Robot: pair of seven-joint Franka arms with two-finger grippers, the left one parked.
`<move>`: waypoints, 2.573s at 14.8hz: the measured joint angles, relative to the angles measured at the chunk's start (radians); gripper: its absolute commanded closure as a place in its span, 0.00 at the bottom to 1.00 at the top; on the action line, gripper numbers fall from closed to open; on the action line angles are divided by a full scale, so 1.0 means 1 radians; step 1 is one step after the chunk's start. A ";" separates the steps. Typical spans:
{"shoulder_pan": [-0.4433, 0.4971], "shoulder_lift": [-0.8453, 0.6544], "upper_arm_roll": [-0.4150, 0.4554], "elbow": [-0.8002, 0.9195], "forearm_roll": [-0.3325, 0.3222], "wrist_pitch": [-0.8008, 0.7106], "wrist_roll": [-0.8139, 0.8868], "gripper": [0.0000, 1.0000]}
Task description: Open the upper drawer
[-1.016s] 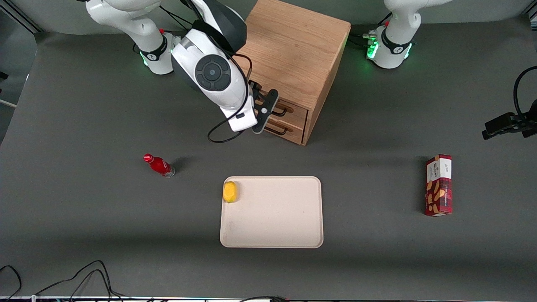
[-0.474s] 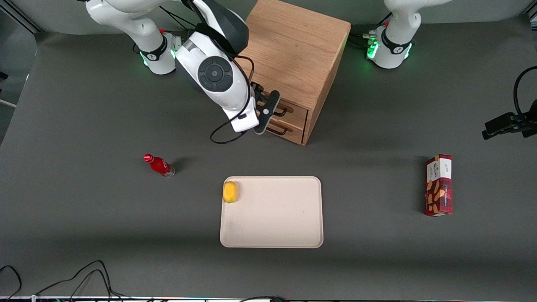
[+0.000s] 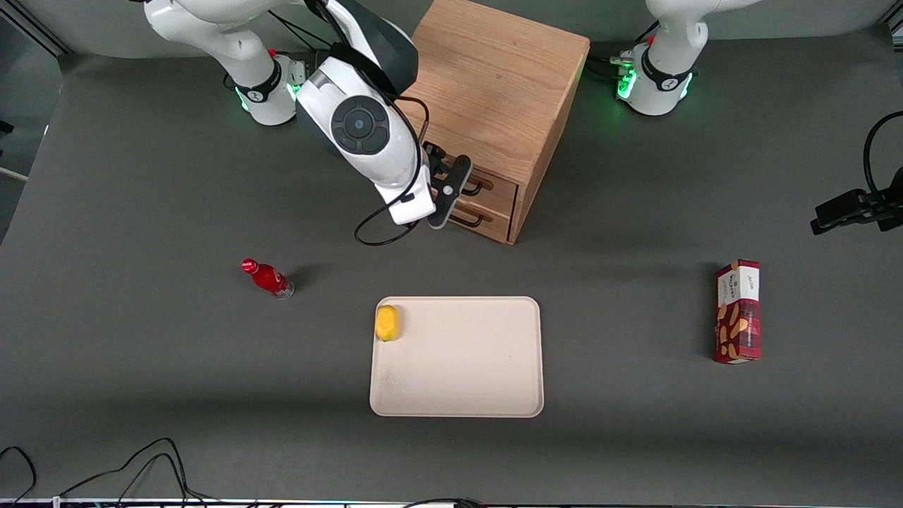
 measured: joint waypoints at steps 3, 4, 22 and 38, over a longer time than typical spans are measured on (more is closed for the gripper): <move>0.000 0.000 -0.001 -0.028 -0.001 0.039 0.000 0.00; 0.000 0.001 -0.001 -0.037 -0.001 0.051 0.000 0.00; -0.042 0.024 -0.019 -0.050 -0.019 0.122 -0.008 0.00; -0.107 0.089 -0.023 0.038 -0.047 0.122 -0.054 0.00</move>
